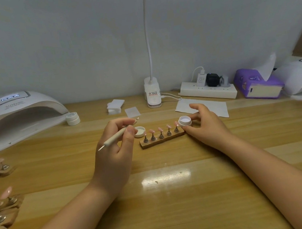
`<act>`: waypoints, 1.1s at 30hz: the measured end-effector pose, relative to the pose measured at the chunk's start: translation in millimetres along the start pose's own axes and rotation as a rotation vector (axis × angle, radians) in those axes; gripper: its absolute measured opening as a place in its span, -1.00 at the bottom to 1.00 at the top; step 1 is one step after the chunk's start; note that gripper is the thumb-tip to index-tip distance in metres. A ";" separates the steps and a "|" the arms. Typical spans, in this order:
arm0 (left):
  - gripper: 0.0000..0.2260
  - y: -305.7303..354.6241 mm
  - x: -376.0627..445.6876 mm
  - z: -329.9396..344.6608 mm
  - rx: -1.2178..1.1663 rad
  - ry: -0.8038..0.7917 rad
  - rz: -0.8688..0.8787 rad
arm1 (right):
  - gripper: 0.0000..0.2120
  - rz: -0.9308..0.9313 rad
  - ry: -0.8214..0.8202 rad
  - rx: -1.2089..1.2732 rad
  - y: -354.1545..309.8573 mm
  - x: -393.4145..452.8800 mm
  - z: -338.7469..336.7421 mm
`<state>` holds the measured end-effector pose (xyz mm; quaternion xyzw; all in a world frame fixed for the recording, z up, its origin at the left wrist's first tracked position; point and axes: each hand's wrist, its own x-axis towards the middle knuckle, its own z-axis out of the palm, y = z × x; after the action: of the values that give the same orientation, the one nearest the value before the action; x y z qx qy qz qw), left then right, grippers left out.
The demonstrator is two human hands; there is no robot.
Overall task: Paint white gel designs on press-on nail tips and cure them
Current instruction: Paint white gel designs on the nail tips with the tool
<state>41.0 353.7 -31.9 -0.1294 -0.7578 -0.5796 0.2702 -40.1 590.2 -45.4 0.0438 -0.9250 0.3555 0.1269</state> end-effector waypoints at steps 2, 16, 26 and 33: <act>-0.89 2.7 1.2 -0.5 -0.042 0.018 -0.006 | -0.30 0.020 0.030 0.045 1.1 0.7 -1.4; -0.91 56.6 18.4 -9.0 -0.089 -0.016 0.063 | -0.33 -0.380 0.121 0.187 -79.5 -36.4 -9.1; -0.87 48.9 16.1 -4.6 0.160 -0.031 0.106 | -0.33 -0.458 0.100 0.128 -95.4 -48.9 -5.7; -0.88 45.1 16.6 -4.4 0.183 -0.020 0.077 | -0.34 -0.477 0.115 0.131 -95.0 -49.0 -5.6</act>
<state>51.5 360.9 14.6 -0.1391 -0.8046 -0.4959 0.2956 24.6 522.8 6.9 0.2486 -0.8547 0.3769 0.2562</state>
